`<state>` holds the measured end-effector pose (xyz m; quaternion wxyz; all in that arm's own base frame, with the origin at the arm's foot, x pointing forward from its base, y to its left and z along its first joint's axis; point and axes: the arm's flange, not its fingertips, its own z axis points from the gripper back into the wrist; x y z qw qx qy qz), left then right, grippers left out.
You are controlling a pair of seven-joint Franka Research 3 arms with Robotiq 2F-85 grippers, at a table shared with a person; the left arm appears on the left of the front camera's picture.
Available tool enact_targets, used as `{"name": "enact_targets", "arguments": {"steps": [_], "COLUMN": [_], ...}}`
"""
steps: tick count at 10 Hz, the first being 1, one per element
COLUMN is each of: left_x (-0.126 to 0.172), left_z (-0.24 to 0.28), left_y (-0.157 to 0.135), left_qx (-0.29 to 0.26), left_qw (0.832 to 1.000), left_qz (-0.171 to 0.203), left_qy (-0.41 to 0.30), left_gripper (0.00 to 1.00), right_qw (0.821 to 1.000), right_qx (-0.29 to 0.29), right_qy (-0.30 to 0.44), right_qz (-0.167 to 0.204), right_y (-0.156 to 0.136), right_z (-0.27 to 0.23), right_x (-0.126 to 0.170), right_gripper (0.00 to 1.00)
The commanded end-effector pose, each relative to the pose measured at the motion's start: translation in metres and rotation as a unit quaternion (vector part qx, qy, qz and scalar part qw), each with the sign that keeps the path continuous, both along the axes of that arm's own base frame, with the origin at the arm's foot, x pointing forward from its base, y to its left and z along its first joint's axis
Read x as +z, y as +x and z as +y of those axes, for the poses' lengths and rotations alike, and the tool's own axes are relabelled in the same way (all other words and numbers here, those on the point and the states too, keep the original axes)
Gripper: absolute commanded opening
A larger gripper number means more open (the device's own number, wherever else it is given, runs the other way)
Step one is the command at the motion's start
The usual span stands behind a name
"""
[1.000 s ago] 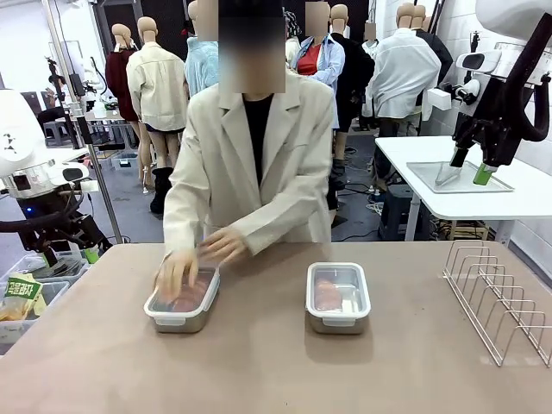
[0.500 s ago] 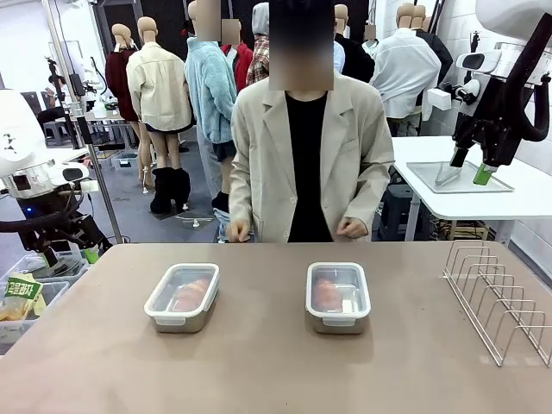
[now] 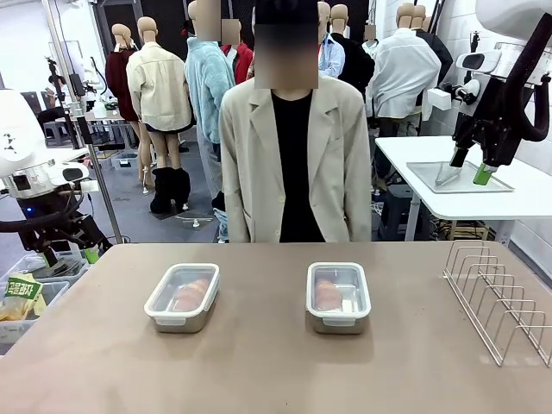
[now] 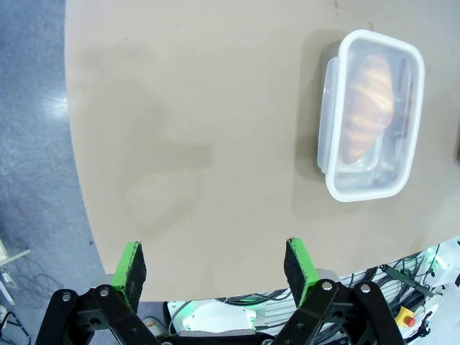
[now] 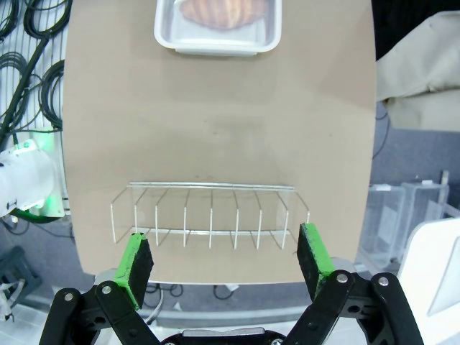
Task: Place the bread in airtight containers.
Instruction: Release when the human grabs the Airtight Container lid.
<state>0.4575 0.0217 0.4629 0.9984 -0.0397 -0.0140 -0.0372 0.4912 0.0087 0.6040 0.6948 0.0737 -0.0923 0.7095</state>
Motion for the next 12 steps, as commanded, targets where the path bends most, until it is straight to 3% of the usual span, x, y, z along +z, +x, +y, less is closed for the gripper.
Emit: {"name": "enact_targets", "arguments": {"steps": [1,12], "left_x": [0.0019,0.0019], "left_z": [0.0004,0.0004], "left_y": [0.0005,0.0005], "left_qx": [0.000,0.000], "left_qw": [1.000,1.000], "left_qz": [0.000,0.000], "left_qy": [0.004,0.004], "left_gripper": [1.00,1.00], "right_qw": [1.000,1.000], "right_qx": [0.000,0.000], "right_qy": [-0.004,-0.004], "right_qz": [0.004,0.004], "right_y": [-0.0016,-0.0016], "right_z": [-0.0015,-0.0015], "right_x": [0.0017,0.0017], "right_gripper": [1.00,1.00]}}
